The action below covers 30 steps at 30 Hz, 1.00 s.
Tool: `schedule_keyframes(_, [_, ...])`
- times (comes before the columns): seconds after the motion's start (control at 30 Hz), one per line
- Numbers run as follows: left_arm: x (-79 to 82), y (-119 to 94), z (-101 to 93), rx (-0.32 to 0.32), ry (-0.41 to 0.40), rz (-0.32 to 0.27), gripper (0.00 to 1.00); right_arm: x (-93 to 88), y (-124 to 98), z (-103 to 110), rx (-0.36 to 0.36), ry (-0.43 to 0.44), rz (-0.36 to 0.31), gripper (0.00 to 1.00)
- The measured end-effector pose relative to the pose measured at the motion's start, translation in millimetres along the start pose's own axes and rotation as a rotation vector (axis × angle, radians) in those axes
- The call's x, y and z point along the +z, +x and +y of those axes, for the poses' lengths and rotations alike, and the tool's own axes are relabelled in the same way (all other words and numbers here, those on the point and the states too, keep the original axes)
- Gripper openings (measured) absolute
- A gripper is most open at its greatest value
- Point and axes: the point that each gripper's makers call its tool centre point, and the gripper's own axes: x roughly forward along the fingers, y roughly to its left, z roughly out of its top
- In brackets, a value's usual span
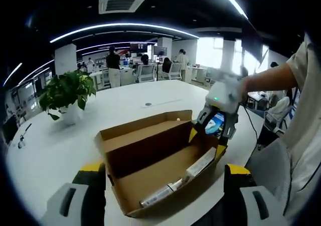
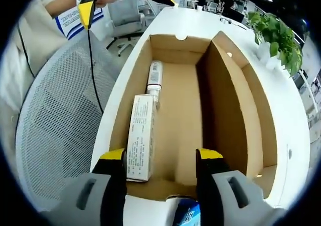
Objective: Operate the shoe box by opening the lid, removing the specified soft item, and placing it in the target area until the item is outside and the box remains undamaged.
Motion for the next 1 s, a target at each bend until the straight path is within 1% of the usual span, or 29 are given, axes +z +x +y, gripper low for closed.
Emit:
schedule_keyframes(0.03, [-0.4, -1, -0.3, 0.001, -0.001, 0.0, 1.0, 0.6, 1, 2, 0.004, 0.002, 0.0, 0.47])
schedule_keyframes(0.2, [-1.5, -3, -0.3, 0.012, -0.008, -0.011, 1.0, 2.4, 3, 11, 0.026, 0.018, 0.0, 0.33])
schedule_keyframes(0.33, [-2.8, -3, -3.8, 0.021, -0.019, -0.019, 1.0, 2.5, 4, 13, 0.017, 0.024, 0.007, 0.28])
schedule_keyframes(0.43, [-6.8, -3, -9.2, 0.014, -0.01, -0.005, 1.0, 2.1, 5, 14, 0.011, 0.023, 0.01, 0.17])
schedule_keyframes(0.6, [-9.7, -4, -10.1, 0.018, -0.011, 0.0, 1.0, 1.4, 6, 10, -0.022, 0.025, 0.016, 0.16])
schedule_keyframes(0.7, [-12.5, -5, -10.0, 0.022, -0.01, 0.007, 1.0, 1.3, 5, 10, -0.03, 0.028, 0.012, 0.16])
schedule_keyframes(0.87, [-14.1, -5, -10.9, 0.028, -0.014, 0.011, 1.0, 3.3, -1, 6, -0.046, 0.092, -0.01, 0.16])
schedule_keyframes(1.0, [-13.8, -5, -10.6, 0.032, -0.022, 0.008, 1.0, 6.0, -9, 4, -0.065, 0.113, -0.03, 0.16])
